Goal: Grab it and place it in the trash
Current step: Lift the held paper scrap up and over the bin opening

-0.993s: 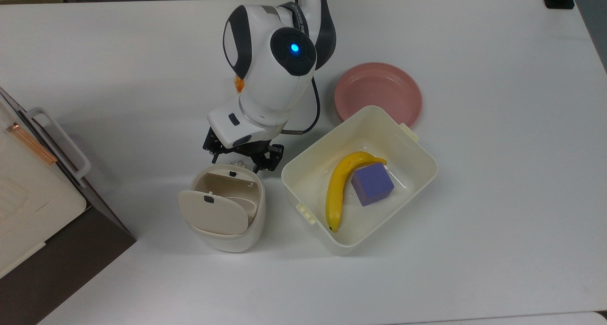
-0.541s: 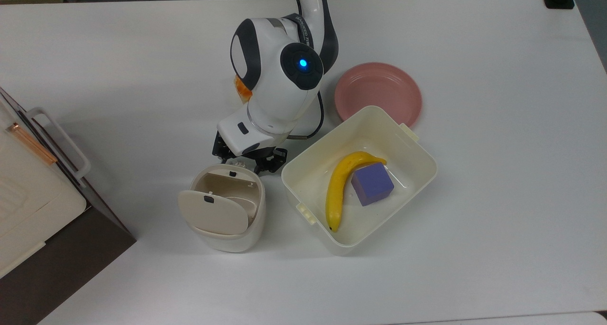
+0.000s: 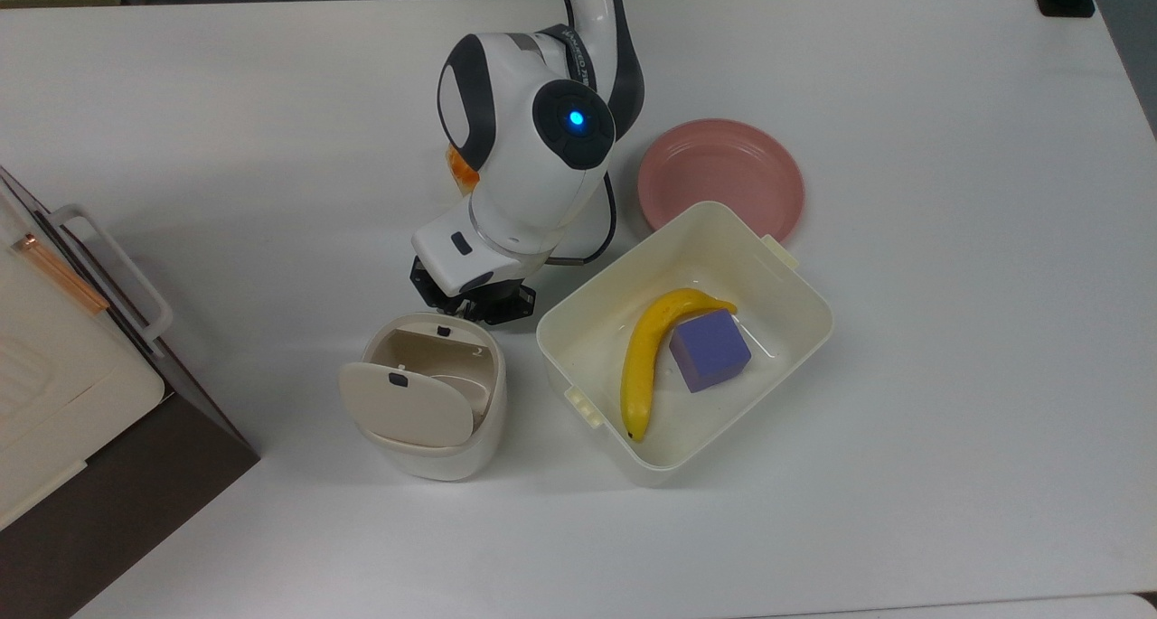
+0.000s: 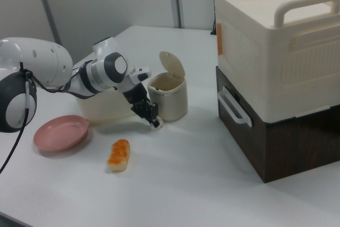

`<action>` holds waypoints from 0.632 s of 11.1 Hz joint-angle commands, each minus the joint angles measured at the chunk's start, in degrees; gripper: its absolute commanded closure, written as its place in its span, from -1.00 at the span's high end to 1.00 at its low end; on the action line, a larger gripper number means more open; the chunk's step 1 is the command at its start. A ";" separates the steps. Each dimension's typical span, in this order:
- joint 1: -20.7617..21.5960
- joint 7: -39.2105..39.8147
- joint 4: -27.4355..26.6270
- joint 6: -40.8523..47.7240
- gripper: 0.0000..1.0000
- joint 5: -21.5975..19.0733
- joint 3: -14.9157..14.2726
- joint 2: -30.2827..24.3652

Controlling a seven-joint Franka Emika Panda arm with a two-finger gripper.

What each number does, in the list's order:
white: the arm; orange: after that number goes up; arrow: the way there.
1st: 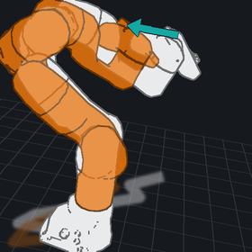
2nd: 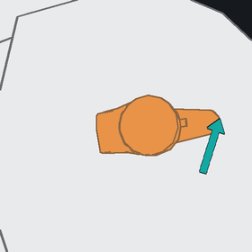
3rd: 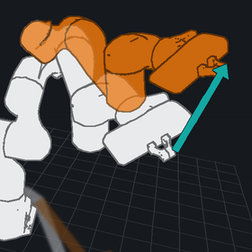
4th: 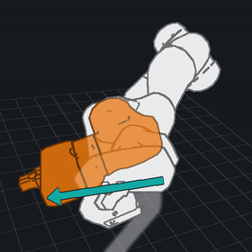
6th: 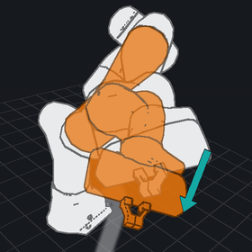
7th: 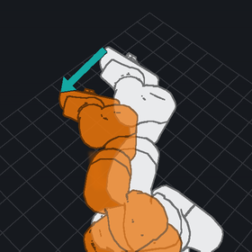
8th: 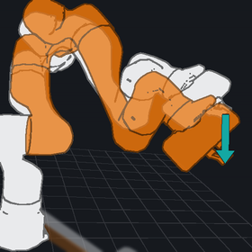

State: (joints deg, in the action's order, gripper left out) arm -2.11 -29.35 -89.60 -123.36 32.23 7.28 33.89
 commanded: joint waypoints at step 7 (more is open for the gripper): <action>-3.24 33.38 -3.48 16.47 -1.00 -9.09 1.86 -14.45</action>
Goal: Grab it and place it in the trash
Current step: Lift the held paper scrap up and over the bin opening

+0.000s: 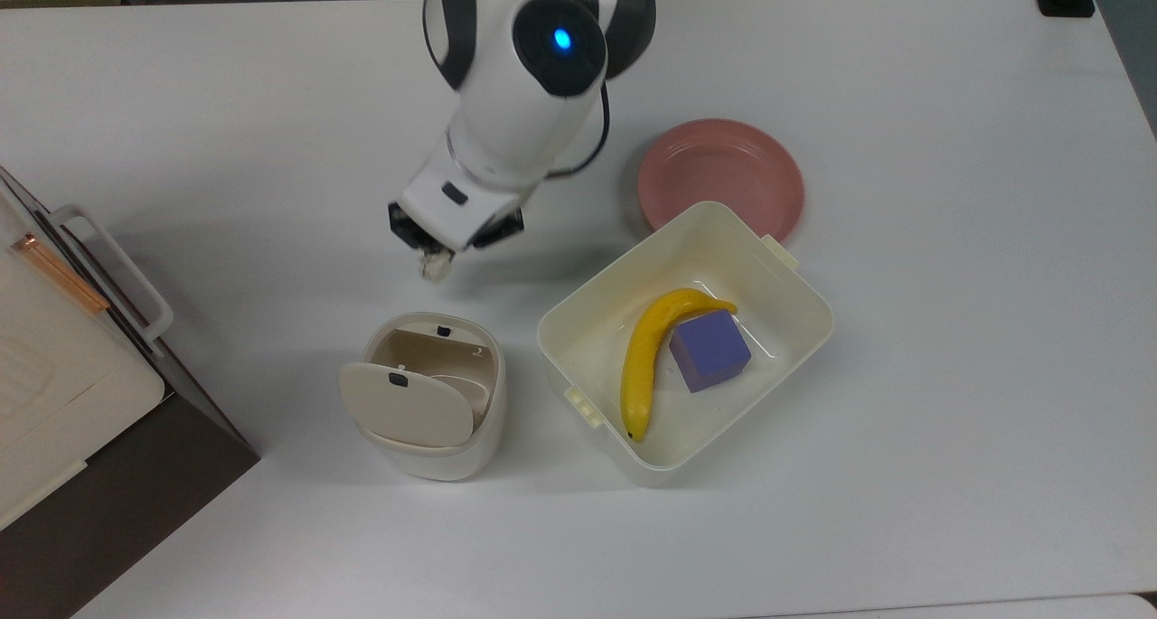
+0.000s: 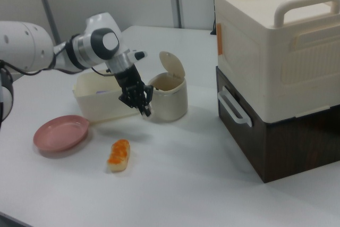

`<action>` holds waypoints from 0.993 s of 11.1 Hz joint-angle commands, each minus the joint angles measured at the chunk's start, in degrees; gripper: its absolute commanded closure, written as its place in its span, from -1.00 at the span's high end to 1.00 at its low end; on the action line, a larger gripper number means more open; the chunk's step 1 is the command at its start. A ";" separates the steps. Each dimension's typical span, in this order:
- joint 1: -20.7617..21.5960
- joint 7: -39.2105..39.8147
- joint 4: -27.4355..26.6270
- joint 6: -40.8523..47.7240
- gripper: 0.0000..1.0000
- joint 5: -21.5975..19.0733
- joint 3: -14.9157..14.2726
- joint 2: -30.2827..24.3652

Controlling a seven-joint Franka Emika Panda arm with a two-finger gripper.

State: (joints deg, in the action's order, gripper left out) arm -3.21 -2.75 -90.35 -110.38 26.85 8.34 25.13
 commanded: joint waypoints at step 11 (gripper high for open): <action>-4.44 -14.17 6.59 -17.29 -1.00 -19.03 -1.92 -3.52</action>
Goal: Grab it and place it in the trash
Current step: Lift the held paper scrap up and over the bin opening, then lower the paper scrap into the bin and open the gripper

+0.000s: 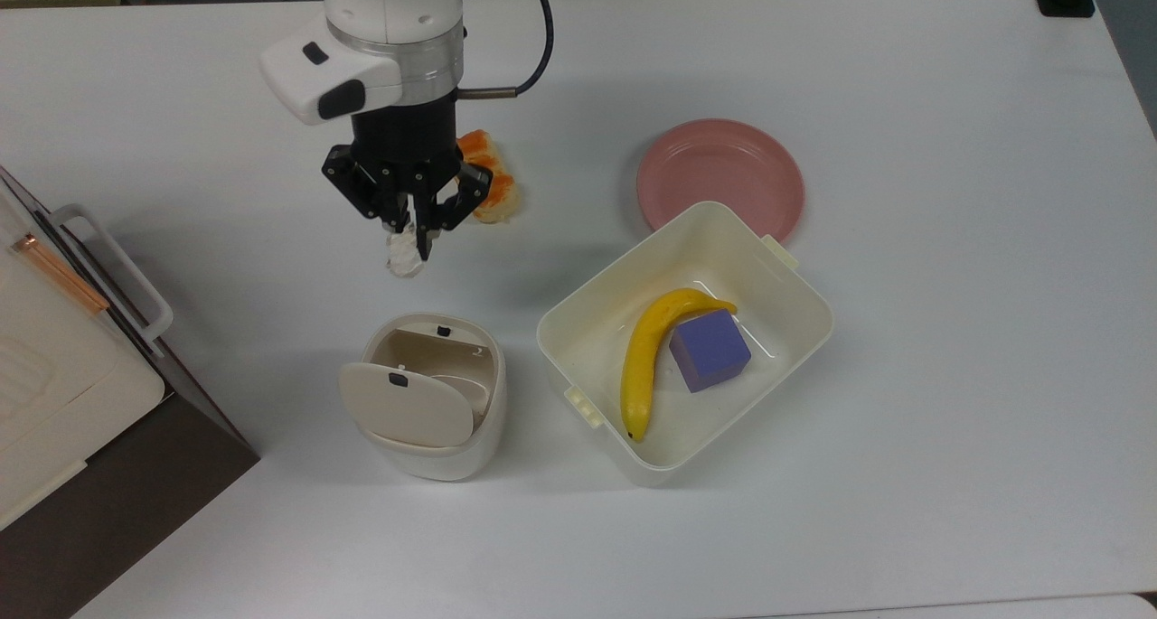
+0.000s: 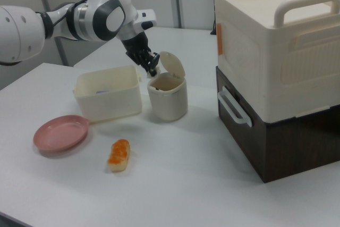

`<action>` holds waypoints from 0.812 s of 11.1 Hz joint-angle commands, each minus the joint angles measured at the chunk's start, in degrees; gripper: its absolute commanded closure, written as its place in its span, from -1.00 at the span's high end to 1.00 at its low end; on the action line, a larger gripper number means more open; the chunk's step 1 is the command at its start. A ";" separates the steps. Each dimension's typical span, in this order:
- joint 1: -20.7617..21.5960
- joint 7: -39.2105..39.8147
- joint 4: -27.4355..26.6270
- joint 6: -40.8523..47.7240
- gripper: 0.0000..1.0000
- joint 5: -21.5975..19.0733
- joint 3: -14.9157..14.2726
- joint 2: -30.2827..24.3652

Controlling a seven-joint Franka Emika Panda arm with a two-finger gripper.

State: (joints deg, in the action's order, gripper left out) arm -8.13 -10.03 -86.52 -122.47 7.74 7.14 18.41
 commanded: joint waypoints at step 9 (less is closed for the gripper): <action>2.77 -22.58 5.22 -7.78 -1.00 15.55 -0.03 10.24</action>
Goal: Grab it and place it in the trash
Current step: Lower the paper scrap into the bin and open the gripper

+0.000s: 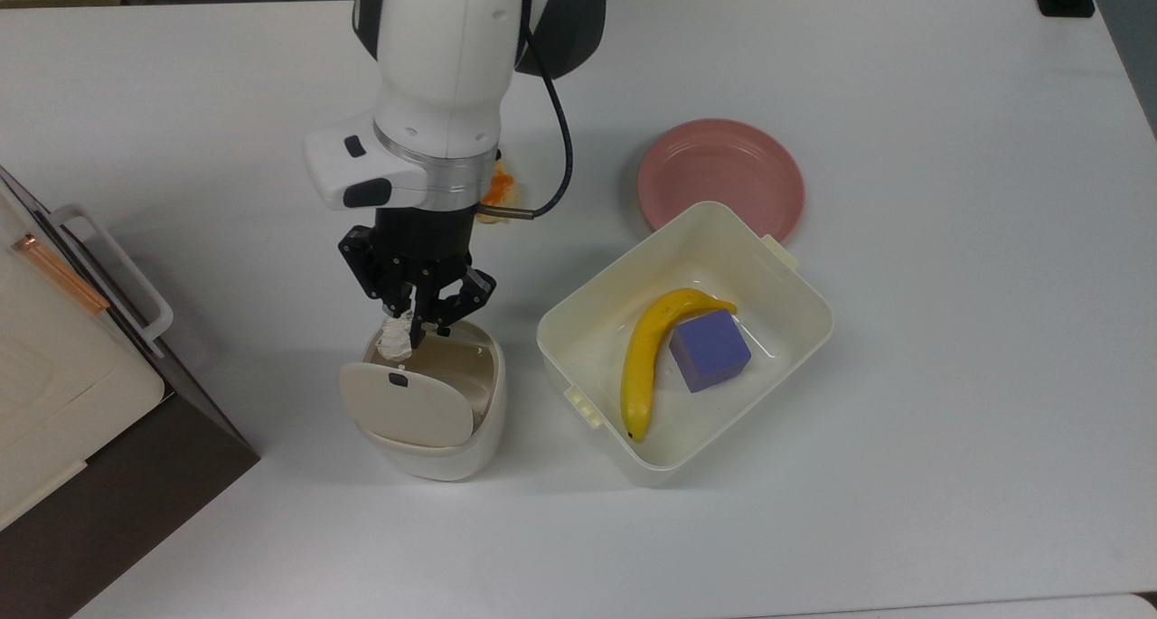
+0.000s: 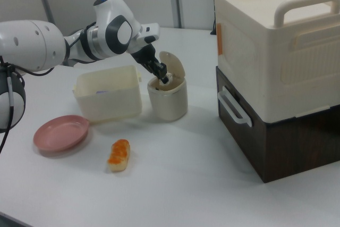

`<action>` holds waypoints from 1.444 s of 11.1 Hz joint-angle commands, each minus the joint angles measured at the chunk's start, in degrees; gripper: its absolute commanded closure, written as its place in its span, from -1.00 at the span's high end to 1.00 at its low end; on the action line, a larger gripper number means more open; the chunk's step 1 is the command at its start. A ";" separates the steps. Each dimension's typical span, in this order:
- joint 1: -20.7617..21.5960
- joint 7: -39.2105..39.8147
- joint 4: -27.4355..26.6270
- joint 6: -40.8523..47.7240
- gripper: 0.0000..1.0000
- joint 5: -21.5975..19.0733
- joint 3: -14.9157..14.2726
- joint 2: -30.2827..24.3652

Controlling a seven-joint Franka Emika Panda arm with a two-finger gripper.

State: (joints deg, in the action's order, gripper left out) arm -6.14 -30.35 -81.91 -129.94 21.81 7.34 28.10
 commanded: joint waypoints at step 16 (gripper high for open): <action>-0.97 13.89 -2.11 10.49 1.00 -2.80 1.71 -4.97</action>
State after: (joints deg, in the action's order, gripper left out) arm -5.94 -23.13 -81.66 -123.69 22.98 8.13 27.80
